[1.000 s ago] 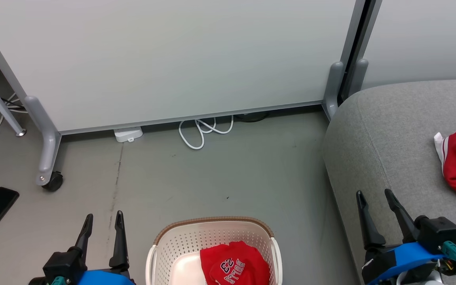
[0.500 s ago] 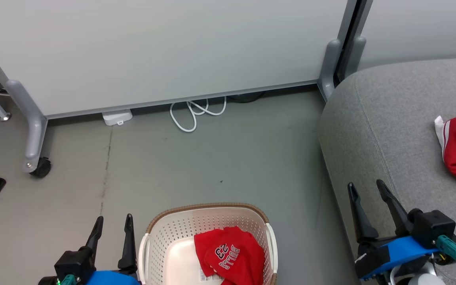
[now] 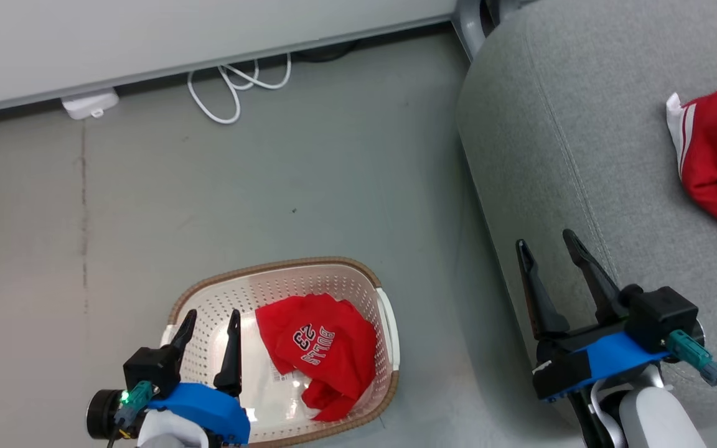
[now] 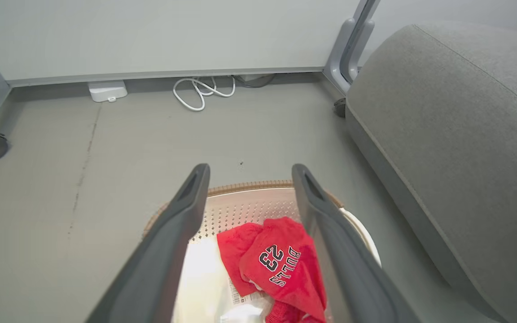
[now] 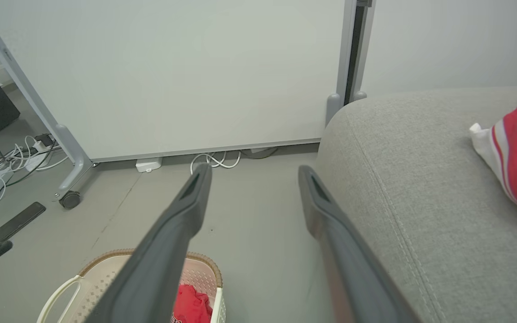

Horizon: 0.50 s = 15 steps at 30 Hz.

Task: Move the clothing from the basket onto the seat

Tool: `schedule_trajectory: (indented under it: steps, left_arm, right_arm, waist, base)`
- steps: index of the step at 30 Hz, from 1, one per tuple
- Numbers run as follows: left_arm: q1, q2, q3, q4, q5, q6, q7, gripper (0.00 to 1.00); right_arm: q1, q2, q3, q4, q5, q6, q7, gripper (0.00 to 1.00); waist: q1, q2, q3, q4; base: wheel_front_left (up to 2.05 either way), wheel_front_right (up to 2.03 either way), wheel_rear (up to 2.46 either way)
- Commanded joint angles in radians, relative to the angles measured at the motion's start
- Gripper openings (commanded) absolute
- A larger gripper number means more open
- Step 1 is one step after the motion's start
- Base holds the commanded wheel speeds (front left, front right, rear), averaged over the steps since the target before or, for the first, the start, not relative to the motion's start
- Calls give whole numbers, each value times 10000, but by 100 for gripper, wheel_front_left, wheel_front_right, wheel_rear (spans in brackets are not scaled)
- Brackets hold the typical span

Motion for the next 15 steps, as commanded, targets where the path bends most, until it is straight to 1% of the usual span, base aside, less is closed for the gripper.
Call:
schedule_trajectory:
  steps: [1,7,15]
  left_arm:
    - [-264,68,-59,107,-51,-9,-28,100]
    - [-1277,212,-737,1184,-226,-10,-28,100]
    - [-2473,655,-1385,2372,-342,-10,-28,100]
  right_arm:
    - [-198,9,54,-66,20,5,-35,100]
    - [-657,11,245,-157,68,5,-140,100]
    - [-1034,12,521,-202,380,5,-509,100]
  waist:
    - [-2,0,676,-518]
    - [-2,0,1765,-1072]
    - [-2,0,3155,-1781]
  base:
    - [0,0,0]
    - [0,0,0]
    - [0,0,0]
